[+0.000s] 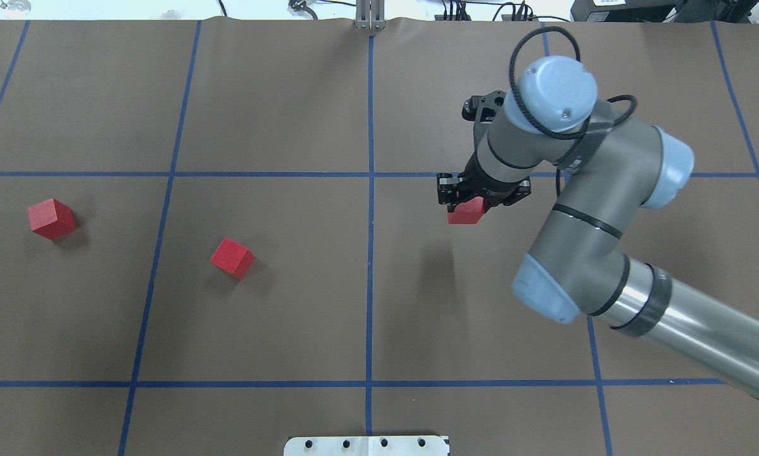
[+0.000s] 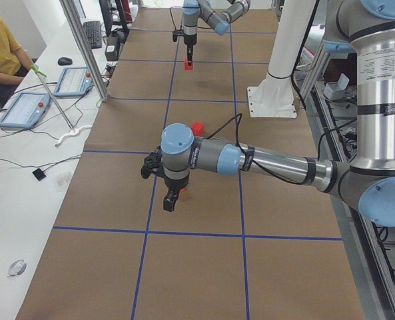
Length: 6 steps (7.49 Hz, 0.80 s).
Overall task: Form red blocks into L shape at center
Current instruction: 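Carry the red cube with the right gripper to the center grid cross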
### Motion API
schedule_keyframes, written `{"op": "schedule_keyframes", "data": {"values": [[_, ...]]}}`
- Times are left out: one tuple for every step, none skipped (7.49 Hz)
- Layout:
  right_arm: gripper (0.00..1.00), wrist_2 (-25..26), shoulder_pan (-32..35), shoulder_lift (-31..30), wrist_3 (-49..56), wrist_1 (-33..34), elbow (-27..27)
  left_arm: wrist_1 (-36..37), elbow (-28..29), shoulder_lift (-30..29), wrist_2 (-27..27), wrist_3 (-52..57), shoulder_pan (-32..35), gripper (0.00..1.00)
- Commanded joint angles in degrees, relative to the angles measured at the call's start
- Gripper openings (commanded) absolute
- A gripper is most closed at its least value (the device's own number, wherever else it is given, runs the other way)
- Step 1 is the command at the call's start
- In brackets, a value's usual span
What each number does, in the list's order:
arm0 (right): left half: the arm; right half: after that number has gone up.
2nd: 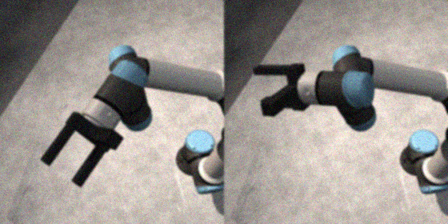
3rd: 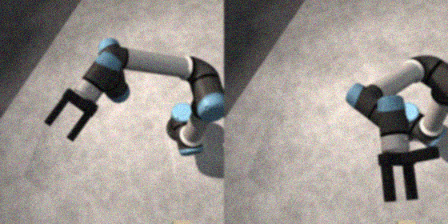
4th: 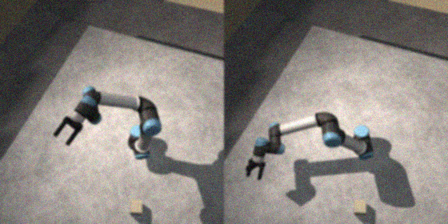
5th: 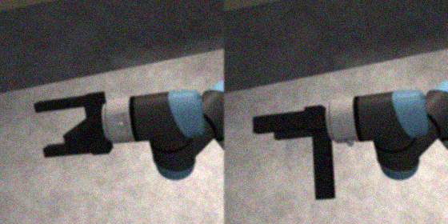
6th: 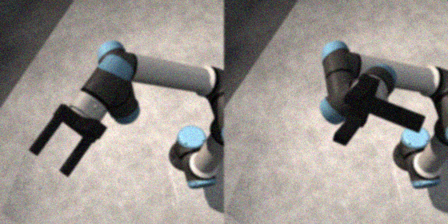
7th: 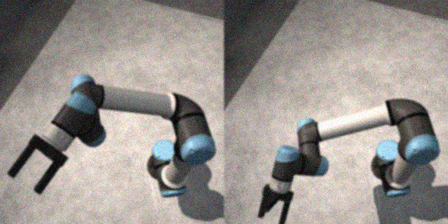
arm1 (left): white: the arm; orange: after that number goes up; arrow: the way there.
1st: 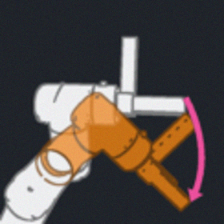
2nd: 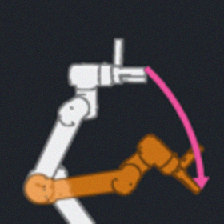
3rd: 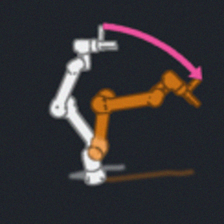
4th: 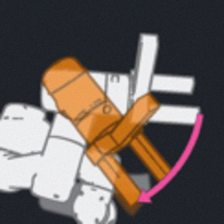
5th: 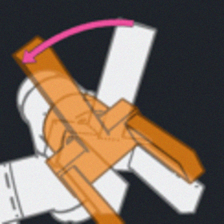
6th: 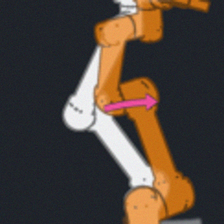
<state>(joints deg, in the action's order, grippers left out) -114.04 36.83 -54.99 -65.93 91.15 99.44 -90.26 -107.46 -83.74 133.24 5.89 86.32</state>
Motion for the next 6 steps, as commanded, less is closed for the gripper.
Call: {"op": "schedule_keyframes", "data": {"values": [[0.04, 4.68, -5.78, 8.89, -8.40, 0.00, -8.62, 0.00, 0.05, -0.02, 0.00, 0.00, 0.07, 1.00], [0.06, 5.05, -7.28, 11.11, -8.94, 0.00, -10.83, 0.00, 0.14, -0.02, 0.00, 0.00, -0.01, 1.00], [0.10, 6.01, -9.21, 11.65, -10.86, -0.09, -11.72, 0.00, 0.23, 0.07, 0.00, 0.00, -0.02, 1.00], [0.13, 8.46, -10.88, 11.66, -10.88, -0.18, -11.73, 0.00, 0.23, 0.16, 0.00, 0.00, 0.07, 1.00], [0.15, 9.70, -12.12, 11.83, -10.88, -0.18, -11.82, 0.00, 0.23, 0.16, 0.00, 0.00, 0.07, 1.00], [0.17, 10.06, -13.00, 11.83, -11.06, -0.09, -11.73, 0.00, 0.32, 0.16, 0.00, 0.00, 0.07, 1.00]]}}
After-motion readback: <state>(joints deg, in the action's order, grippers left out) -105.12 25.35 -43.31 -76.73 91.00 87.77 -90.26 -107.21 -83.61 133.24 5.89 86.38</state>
